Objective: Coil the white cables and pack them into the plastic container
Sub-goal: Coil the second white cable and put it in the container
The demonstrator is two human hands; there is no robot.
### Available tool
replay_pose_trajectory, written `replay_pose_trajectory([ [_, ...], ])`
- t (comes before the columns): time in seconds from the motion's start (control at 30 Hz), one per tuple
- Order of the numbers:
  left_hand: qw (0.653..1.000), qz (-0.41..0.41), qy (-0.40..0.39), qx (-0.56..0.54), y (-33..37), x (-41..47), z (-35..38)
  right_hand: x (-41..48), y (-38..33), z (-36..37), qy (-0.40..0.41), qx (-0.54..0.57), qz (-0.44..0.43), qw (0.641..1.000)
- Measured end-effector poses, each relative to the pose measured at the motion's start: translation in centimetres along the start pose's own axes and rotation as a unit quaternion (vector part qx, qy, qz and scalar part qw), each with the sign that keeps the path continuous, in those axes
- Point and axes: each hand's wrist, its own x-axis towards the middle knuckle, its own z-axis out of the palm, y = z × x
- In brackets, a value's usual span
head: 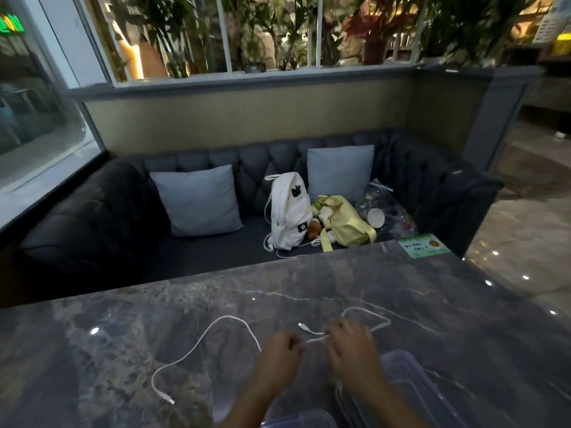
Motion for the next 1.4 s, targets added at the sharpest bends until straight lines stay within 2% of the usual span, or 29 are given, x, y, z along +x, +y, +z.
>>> replay_pose_trajectory([
  [0.07, 0.991, -0.027, 0.038, -0.128, 0.8, -0.3, -1.0, 0.4, -1.4, -0.9, 0.117, 0.01, 0.011, 0.993],
  [0.13, 0.971, -0.031, 0.058, -0.23, 1.6, -0.7, -2.1, 0.9, -2.9, -1.3, 0.148, 0.102, 0.052, 0.982],
  [0.2, 0.959, -0.005, 0.06, -0.277, 2.6, -1.5, -3.3, 1.5, -4.0, -1.9, 0.167, 0.257, 0.14, 0.942],
  [0.23, 0.955, 0.017, 0.047, -0.292, 3.1, -2.0, -3.9, 2.0, -4.6, -2.6, 0.147, 0.373, 0.193, 0.896],
  [0.3, 0.952, 0.058, -0.001, -0.302, 3.8, -3.0, -5.0, 2.9, -6.0, -4.0, 0.055, 0.613, 0.266, 0.742],
  [0.33, 0.951, 0.072, -0.026, -0.299, 4.1, -3.6, -5.4, 3.2, -6.4, -4.3, 0.044, 0.681, 0.274, 0.678],
  [0.37, 0.954, 0.086, -0.048, -0.282, 4.3, -4.1, -5.8, 3.3, -6.8, -4.6, 0.047, 0.7, 0.27, 0.66],
  [0.43, 0.967, 0.119, -0.056, -0.218, 4.6, -4.9, -6.7, 3.4, -7.5, -4.9, 0.043, 0.653, 0.238, 0.718],
  [0.5, 0.975, 0.142, 0.041, -0.166, 4.6, -5.3, -7.8, 3.5, -8.1, -5.1, 0.01, 0.614, 0.192, 0.765],
  [0.57, 0.965, 0.177, 0.143, -0.129, 4.8, -5.4, -9.2, 3.5, -8.5, -5.5, -0.081, 0.57, 0.152, 0.803],
  [0.6, 0.965, 0.199, 0.152, -0.079, 4.9, -5.4, -10.0, 3.3, -8.7, -5.6, -0.135, 0.543, 0.122, 0.82],
  [0.67, 0.97, 0.219, 0.096, 0.053, 4.6, -5.3, -11.3, 2.9, -9.0, -5.5, -0.227, 0.473, 0.06, 0.849],
  [0.73, 0.962, 0.212, 0.01, 0.174, 4.3, -5.0, -12.5, 2.6, -9.2, -5.5, -0.279, 0.402, -0.004, 0.872],
  [0.77, 0.96, 0.2, -0.028, 0.195, 3.9, -4.9, -13.0, 2.5, -9.1, -5.7, -0.295, 0.386, -0.032, 0.873],
  [0.83, 0.974, 0.172, -0.069, 0.13, 3.6, -5.2, -13.5, 2.6, -8.8, -5.8, -0.302, 0.394, -0.056, 0.866],
  [0.9, 0.987, 0.147, -0.054, 0.045, 3.0, -5.6, -13.7, 2.9, -8.4, -6.0, -0.25, 0.42, -0.034, 0.872],
  [1.0, 0.995, 0.096, -0.009, 0.04, 1.2, -5.5, -13.7, 4.0, -7.0, -6.2, -0.123, 0.37, 0.01, 0.921],
  [1.03, 0.997, 0.075, 0.007, 0.034, 0.7, -5.4, -13.7, 4.2, -6.8, -6.4, -0.114, 0.325, 0.017, 0.939],
  [1.07, 0.997, 0.064, 0.025, 0.026, 0.4, -5.5, -13.7, 4.3, -6.7, -6.4, -0.118, 0.213, 0.015, 0.97],
  [1.1, 0.997, 0.066, 0.038, 0.022, 0.1, -5.6, -13.7, 4.4, -6.7, -6.5, -0.085, 0.052, -0.013, 0.995],
  [1.13, 0.997, 0.069, 0.04, 0.019, -0.1, -5.7, -13.5, 4.5, -6.8, -6.2, -0.048, -0.056, -0.055, 0.996],
  [1.17, 0.997, 0.072, 0.039, 0.009, -0.3, -5.7, -13.1, 4.4, -7.2, -6.2, -0.016, -0.092, -0.095, 0.991],
  [1.2, 0.996, 0.076, 0.036, -0.008, -0.2, -5.8, -12.8, 4.3, -7.8, -6.0, -0.045, -0.071, -0.132, 0.988],
  [1.23, 0.996, 0.073, 0.032, -0.048, -0.4, -5.9, -12.3, 4.1, -8.8, -5.9, -0.12, 0.019, -0.154, 0.981],
  [1.3, 0.982, 0.036, 0.004, -0.187, 0.2, -6.1, -11.4, 3.7, -10.0, -5.0, -0.205, 0.151, -0.183, 0.95],
  [1.37, 0.938, -0.013, -0.016, -0.345, 0.4, -6.2, -11.6, 4.1, -10.3, -4.9, -0.164, 0.229, -0.158, 0.946],
  [1.4, 0.924, -0.03, -0.027, -0.38, 0.2, -6.3, -12.1, 4.2, -10.1, -4.9, -0.128, 0.271, -0.129, 0.945],
])
